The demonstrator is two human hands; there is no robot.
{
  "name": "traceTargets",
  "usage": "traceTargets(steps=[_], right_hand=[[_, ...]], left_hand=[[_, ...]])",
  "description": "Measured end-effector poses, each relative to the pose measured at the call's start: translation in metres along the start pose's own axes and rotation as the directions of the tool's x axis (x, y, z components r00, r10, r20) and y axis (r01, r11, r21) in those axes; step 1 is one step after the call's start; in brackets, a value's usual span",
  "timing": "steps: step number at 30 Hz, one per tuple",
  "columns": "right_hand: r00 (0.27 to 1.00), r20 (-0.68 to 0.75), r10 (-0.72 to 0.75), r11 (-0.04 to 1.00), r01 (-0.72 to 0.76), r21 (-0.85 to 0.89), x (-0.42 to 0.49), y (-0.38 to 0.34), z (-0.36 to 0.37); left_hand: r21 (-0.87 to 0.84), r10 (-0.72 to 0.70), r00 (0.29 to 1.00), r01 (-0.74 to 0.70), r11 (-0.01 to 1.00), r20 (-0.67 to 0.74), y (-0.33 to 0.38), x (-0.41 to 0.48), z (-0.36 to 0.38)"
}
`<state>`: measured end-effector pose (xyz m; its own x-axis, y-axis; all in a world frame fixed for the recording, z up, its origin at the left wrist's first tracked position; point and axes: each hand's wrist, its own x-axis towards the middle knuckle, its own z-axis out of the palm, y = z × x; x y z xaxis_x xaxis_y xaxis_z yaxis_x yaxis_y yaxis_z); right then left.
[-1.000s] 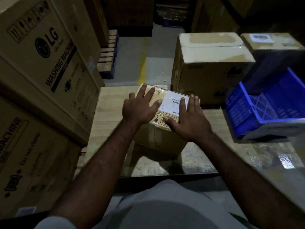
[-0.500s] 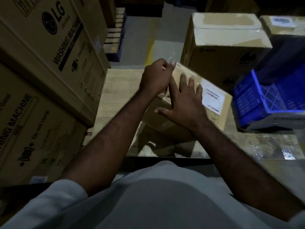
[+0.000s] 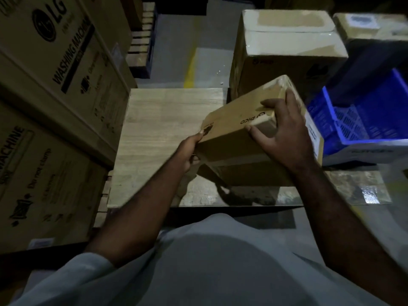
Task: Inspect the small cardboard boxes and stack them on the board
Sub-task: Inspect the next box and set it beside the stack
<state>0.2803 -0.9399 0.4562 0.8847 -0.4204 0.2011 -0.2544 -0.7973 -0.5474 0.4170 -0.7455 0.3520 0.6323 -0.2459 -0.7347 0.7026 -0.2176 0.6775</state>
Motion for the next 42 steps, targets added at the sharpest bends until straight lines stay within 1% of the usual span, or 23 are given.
traceTargets(steps=[2,4,6,8,10,12,16,18,19,20,21,22,23,24,25,27,29,32,34,36,39,42], right_hand=[[0.999,-0.029,-0.017,0.999,0.018,0.033,-0.003,0.01,0.0],[0.997,-0.076,-0.028,0.995,0.035,0.096,-0.006,0.02,-0.001],[0.992,-0.122,-0.029,0.987,0.048,0.156,-0.008,0.031,0.001],[0.99,-0.143,-0.019,0.977,0.048,0.207,-0.011,0.043,0.008],[0.992,-0.124,0.022,0.962,0.012,0.272,-0.014,0.055,0.022],[0.995,-0.082,0.058,0.953,-0.031,0.302,-0.02,0.064,0.039],[0.998,-0.017,0.057,0.965,-0.051,0.256,-0.037,0.07,0.067],[0.997,0.009,0.077,0.969,-0.077,0.236,-0.045,0.07,0.076],[0.997,0.012,0.077,0.978,-0.078,0.195,-0.049,0.07,0.079],[0.997,0.01,0.079,0.992,-0.08,0.099,-0.052,0.07,0.082],[0.997,0.01,0.077,0.996,-0.076,-0.044,-0.054,0.069,0.084],[0.997,0.019,0.074,0.981,-0.07,-0.18,-0.057,0.066,0.084],[0.997,0.036,0.07,0.962,-0.058,-0.267,-0.06,0.06,0.084],[0.997,0.059,0.059,0.951,-0.038,-0.308,-0.062,0.054,0.084],[0.995,0.086,0.049,0.945,-0.019,-0.327,-0.065,0.048,0.085],[0.99,0.134,0.04,0.923,0.015,-0.384,-0.07,0.044,0.091],[0.986,0.159,0.047,0.901,0.027,-0.433,-0.072,0.045,0.094],[0.986,0.161,0.05,0.889,0.03,-0.457,-0.071,0.046,0.093],[0.985,0.168,0.044,0.882,0.04,-0.469,-0.072,0.045,0.092],[0.983,0.178,0.051,0.877,0.041,-0.479,-0.073,0.044,0.092],[0.976,0.202,0.077,0.877,0.03,-0.479,-0.064,0.039,0.088],[0.973,0.206,0.107,0.89,-0.001,-0.457,-0.036,0.034,0.078]], left_hand=[[-0.048,0.052,0.998,-0.054,0.997,-0.032,-0.003,0.001,0.003],[-0.011,0.149,0.976,-0.153,0.988,-0.161,-0.005,0.008,0.005],[0.055,0.273,0.914,-0.269,0.962,-0.301,-0.001,0.006,0.004],[0.148,0.392,0.848,-0.363,0.92,-0.356,0.007,-0.005,-0.001],[0.3,0.483,0.785,-0.388,0.872,-0.389,0.011,-0.01,-0.007],[0.405,0.531,0.747,-0.375,0.834,-0.401,0.011,-0.017,-0.012],[0.547,0.528,0.752,-0.269,0.793,-0.396,-0.006,-0.019,-0.023],[0.602,0.542,0.757,-0.251,0.758,-0.366,-0.019,-0.02,-0.022],[0.656,0.576,0.742,-0.25,0.712,-0.343,-0.026,-0.02,-0.02],[0.749,0.638,0.706,-0.233,0.621,-0.309,-0.032,-0.021,-0.018],[0.848,0.716,0.652,-0.211,0.486,-0.248,-0.036,-0.024,-0.017],[0.918,0.78,0.607,-0.206,0.338,-0.151,-0.037,-0.026,-0.016],[0.951,0.806,0.591,-0.226,0.212,-0.039,-0.037,-0.029,-0.016],[0.96,0.796,0.602,-0.253,0.121,0.059,-0.037,-0.028,-0.018],[0.961,0.772,0.623,-0.269,0.06,0.126,-0.036,-0.027,-0.02],[0.962,0.733,0.655,-0.271,-0.001,0.185,-0.037,-0.026,-0.024],[0.963,0.709,0.674,-0.267,-0.03,0.208,-0.037,-0.027,-0.025],[0.967,0.693,0.686,-0.247,-0.065,0.222,-0.033,-0.026,-0.026],[0.973,0.71,0.672,-0.214,-0.087,0.211,-0.028,-0.027,-0.025],[0.976,0.746,0.632,-0.185,-0.118,0.21,-0.017,-0.027,-0.02],[0.967,0.777,0.576,-0.125,-0.222,0.253,0.007,-0.03,-0.009],[0.957,0.763,0.577,-0.148,-0.251,0.29,0.023,-0.023,-0.004]])
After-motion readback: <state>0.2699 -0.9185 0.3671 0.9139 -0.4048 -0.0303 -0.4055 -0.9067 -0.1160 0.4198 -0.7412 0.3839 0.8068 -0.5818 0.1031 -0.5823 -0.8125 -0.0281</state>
